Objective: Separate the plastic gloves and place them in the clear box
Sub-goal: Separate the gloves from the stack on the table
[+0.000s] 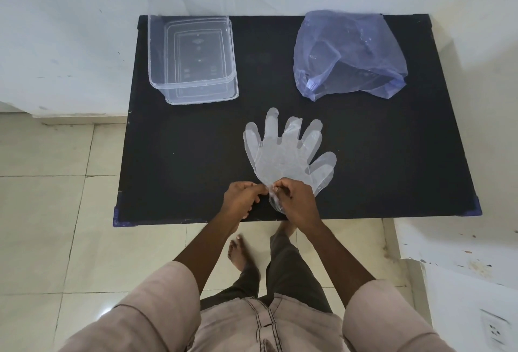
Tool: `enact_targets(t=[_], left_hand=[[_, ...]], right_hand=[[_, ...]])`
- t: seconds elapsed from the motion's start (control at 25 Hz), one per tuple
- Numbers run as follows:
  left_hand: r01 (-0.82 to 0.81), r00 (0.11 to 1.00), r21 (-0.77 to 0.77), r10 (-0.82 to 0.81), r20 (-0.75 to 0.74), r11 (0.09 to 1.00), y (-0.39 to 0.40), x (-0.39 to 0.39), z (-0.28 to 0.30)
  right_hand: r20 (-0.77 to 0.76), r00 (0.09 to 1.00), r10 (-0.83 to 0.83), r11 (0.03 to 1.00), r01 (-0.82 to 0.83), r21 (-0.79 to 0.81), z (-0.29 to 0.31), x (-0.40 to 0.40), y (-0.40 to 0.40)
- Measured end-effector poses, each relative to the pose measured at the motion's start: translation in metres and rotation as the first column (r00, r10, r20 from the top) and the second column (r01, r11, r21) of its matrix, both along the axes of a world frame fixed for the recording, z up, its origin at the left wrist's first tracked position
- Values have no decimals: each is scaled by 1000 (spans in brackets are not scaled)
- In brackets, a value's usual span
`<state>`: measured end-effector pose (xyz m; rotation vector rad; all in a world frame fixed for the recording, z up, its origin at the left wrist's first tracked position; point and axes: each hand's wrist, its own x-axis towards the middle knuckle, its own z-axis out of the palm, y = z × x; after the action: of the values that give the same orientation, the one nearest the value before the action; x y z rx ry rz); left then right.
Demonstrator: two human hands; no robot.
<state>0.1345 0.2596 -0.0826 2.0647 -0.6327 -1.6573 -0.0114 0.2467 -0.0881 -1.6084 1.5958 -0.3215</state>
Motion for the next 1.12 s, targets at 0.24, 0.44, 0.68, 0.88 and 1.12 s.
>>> enact_targets(t=[0.24, 0.44, 0.68, 0.88, 1.12], left_hand=[[-41, 998, 21, 40, 52, 999, 4, 9, 0], [5, 996, -34, -2, 91, 999, 3, 4, 4], [72, 984, -78, -59, 166, 994, 3, 2, 2], [224, 898, -44, -188, 398, 974, 16, 13, -4], [277, 886, -63, -230, 402, 959, 17, 8, -4]], right_hand=[[-20, 1000, -19, 1000, 18, -3, -1, -1, 0], [-51, 999, 18, 1000, -19, -21, 1, 2, 0], [-41, 999, 4, 1000, -4, -20, 2, 4, 3], [18, 995, -102, 993, 100, 64, -4, 2, 0], [47, 989, -140, 963, 125, 237, 2, 7, 4]])
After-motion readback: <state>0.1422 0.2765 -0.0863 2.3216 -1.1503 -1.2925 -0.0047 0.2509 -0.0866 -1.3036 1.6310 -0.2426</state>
